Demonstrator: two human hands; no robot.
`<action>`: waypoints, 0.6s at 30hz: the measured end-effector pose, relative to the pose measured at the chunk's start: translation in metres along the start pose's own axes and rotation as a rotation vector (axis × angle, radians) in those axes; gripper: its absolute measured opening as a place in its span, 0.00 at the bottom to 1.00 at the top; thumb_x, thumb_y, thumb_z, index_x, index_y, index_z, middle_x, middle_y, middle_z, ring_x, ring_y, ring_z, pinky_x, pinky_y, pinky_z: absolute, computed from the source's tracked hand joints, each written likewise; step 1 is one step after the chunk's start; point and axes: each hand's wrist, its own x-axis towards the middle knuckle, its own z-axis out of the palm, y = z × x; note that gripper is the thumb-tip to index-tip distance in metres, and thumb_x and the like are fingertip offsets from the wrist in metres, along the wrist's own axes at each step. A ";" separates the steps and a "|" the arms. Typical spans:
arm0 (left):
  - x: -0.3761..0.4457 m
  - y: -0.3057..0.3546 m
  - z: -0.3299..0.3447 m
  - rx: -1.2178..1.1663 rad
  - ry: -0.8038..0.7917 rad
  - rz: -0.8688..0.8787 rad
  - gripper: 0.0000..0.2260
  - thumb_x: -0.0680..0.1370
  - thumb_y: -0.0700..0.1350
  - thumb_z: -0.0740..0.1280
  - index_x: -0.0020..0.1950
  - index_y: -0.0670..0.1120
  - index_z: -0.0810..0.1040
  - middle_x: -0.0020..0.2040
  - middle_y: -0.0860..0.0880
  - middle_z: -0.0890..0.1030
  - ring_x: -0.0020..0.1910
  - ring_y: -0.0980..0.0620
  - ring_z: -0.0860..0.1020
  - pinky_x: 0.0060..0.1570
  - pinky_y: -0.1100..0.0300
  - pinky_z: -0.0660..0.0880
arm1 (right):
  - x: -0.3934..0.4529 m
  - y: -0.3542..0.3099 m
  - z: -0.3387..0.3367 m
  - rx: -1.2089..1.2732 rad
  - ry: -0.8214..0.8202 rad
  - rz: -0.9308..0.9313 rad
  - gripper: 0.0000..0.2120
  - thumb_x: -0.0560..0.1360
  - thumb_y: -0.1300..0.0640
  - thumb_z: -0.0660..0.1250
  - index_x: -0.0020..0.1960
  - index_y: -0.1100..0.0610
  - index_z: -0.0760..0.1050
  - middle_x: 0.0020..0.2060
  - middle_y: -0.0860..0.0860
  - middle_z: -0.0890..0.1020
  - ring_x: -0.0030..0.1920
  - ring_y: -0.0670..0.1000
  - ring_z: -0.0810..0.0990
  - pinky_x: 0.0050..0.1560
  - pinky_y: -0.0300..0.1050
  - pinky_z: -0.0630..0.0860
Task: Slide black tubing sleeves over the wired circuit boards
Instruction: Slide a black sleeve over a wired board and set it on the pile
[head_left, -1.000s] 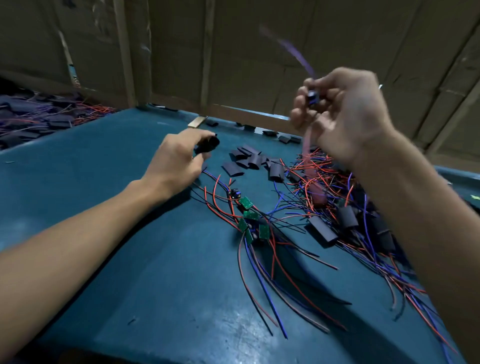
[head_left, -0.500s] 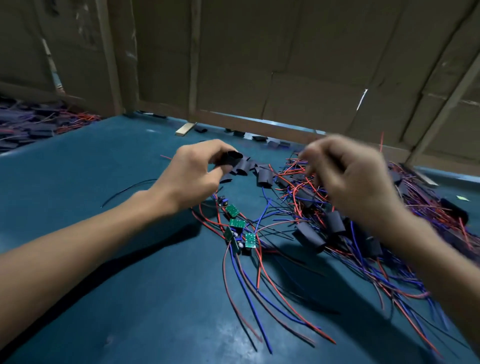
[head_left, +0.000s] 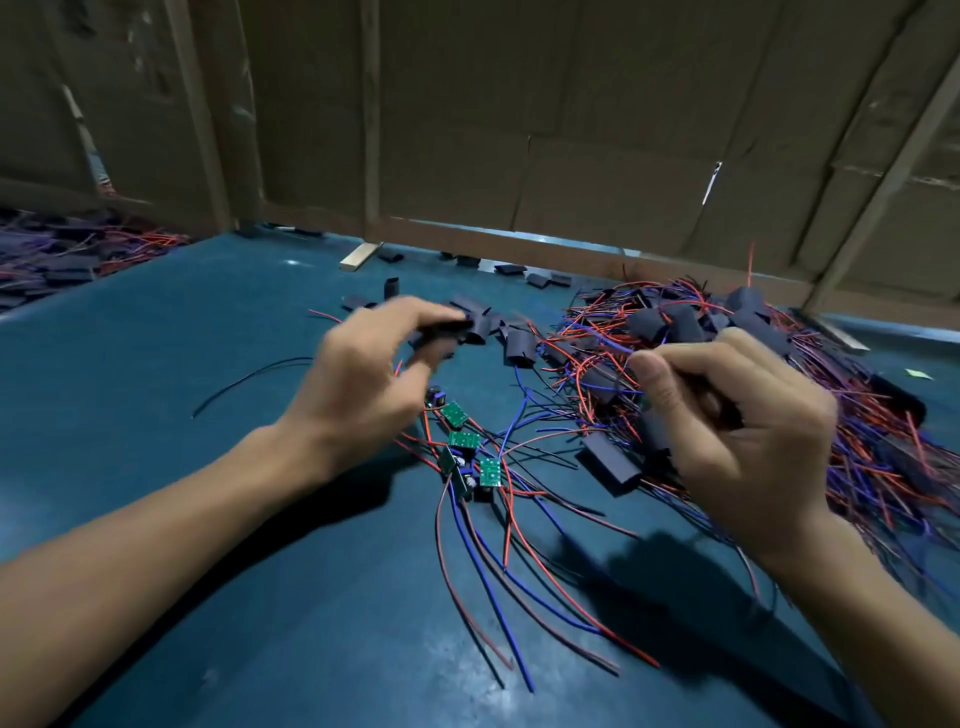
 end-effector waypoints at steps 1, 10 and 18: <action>0.004 -0.004 -0.004 0.014 0.071 -0.020 0.10 0.77 0.36 0.72 0.58 0.43 0.83 0.53 0.53 0.84 0.50 0.53 0.82 0.55 0.59 0.77 | 0.000 0.002 -0.001 -0.010 0.031 -0.004 0.09 0.80 0.58 0.71 0.45 0.63 0.84 0.32 0.54 0.76 0.31 0.52 0.72 0.34 0.39 0.66; 0.013 -0.044 -0.039 0.135 0.049 0.000 0.09 0.76 0.37 0.72 0.56 0.42 0.83 0.51 0.57 0.80 0.49 0.65 0.76 0.55 0.55 0.75 | -0.004 0.017 -0.001 -0.019 0.039 0.024 0.10 0.80 0.57 0.70 0.46 0.63 0.84 0.33 0.54 0.79 0.32 0.55 0.76 0.34 0.49 0.70; 0.016 -0.069 -0.054 0.195 0.118 -0.077 0.10 0.78 0.35 0.66 0.54 0.46 0.82 0.47 0.50 0.84 0.46 0.47 0.81 0.52 0.48 0.77 | -0.004 0.018 0.001 -0.059 0.029 0.018 0.11 0.80 0.56 0.70 0.46 0.62 0.84 0.34 0.54 0.79 0.32 0.55 0.76 0.34 0.47 0.70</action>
